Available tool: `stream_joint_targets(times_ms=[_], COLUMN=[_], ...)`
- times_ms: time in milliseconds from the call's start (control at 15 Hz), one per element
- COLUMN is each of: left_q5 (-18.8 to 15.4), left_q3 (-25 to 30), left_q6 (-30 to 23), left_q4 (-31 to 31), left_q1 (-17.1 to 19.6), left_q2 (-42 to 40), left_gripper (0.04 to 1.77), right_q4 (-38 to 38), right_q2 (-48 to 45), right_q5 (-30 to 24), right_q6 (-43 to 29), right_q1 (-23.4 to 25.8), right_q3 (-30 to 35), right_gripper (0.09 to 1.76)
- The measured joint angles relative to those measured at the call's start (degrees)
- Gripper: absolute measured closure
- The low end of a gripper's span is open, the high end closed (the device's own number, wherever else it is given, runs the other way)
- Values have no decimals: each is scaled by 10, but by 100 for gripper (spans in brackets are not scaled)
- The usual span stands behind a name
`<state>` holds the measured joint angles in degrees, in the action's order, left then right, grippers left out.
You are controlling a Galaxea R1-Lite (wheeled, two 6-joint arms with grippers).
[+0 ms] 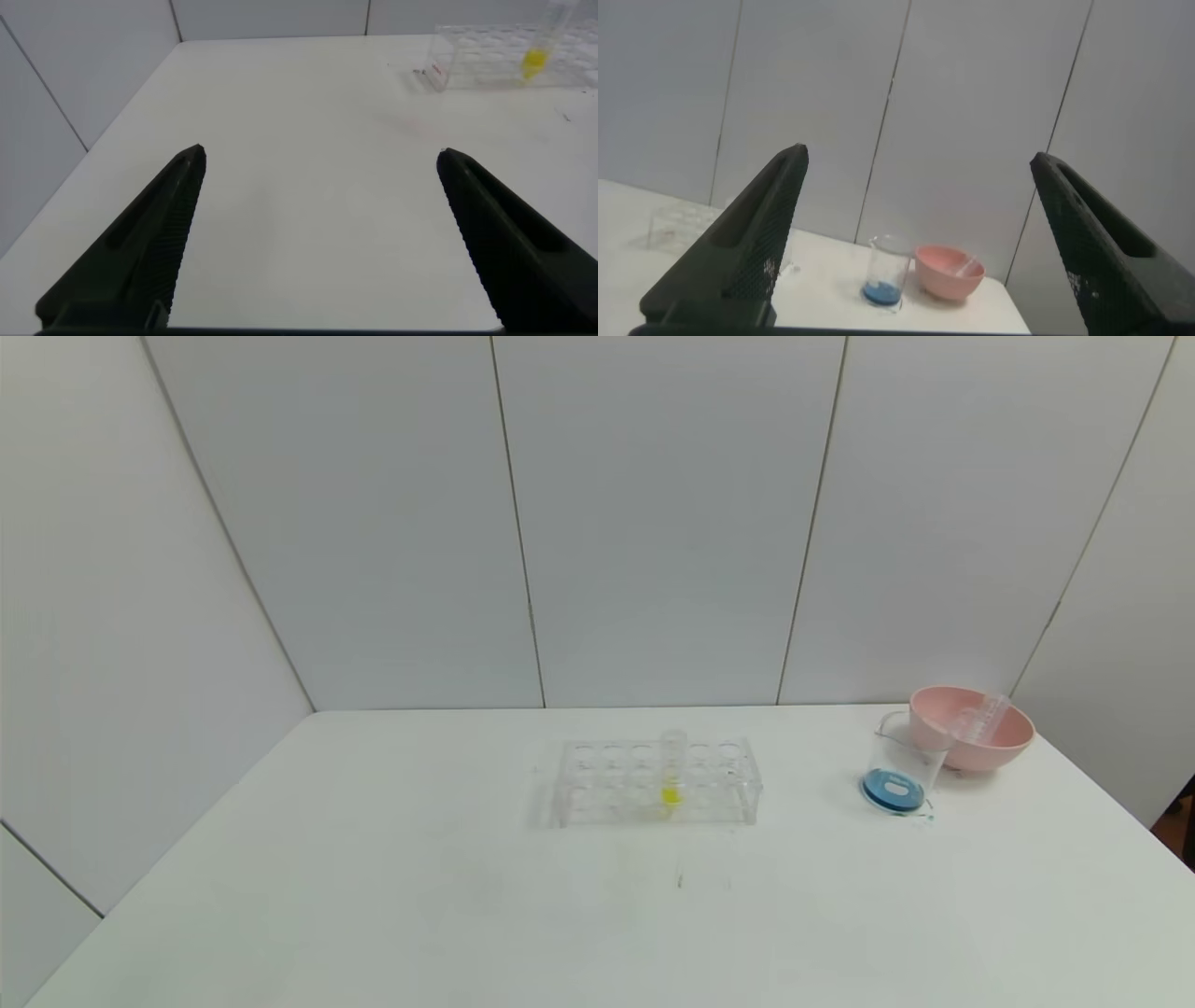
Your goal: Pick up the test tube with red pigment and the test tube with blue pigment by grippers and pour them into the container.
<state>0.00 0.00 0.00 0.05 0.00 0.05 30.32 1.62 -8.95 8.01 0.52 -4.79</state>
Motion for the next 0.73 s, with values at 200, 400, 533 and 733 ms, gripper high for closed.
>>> stream_joint_targets(times_ms=[200,400,533,733], left_q5=[0,0,0,0], left_q3=[0,0,0,0], left_q6=[0,0,0,0], left_q4=[0,0,0,0], left_q1=[0,0,0,0], left_q2=[0,0,0,0], left_gripper=[5,5,5,5], right_q4=[-131,-305,-317,-306], right_q2=[-14,-17,-17,-17], right_q5=[52,71,79,80], right_q6=[-10,-30,-54,-59], right_q1=[-1,-1,-4,-5], right_q3=[42,47,44,47], right_gripper=[15,15,15,14])
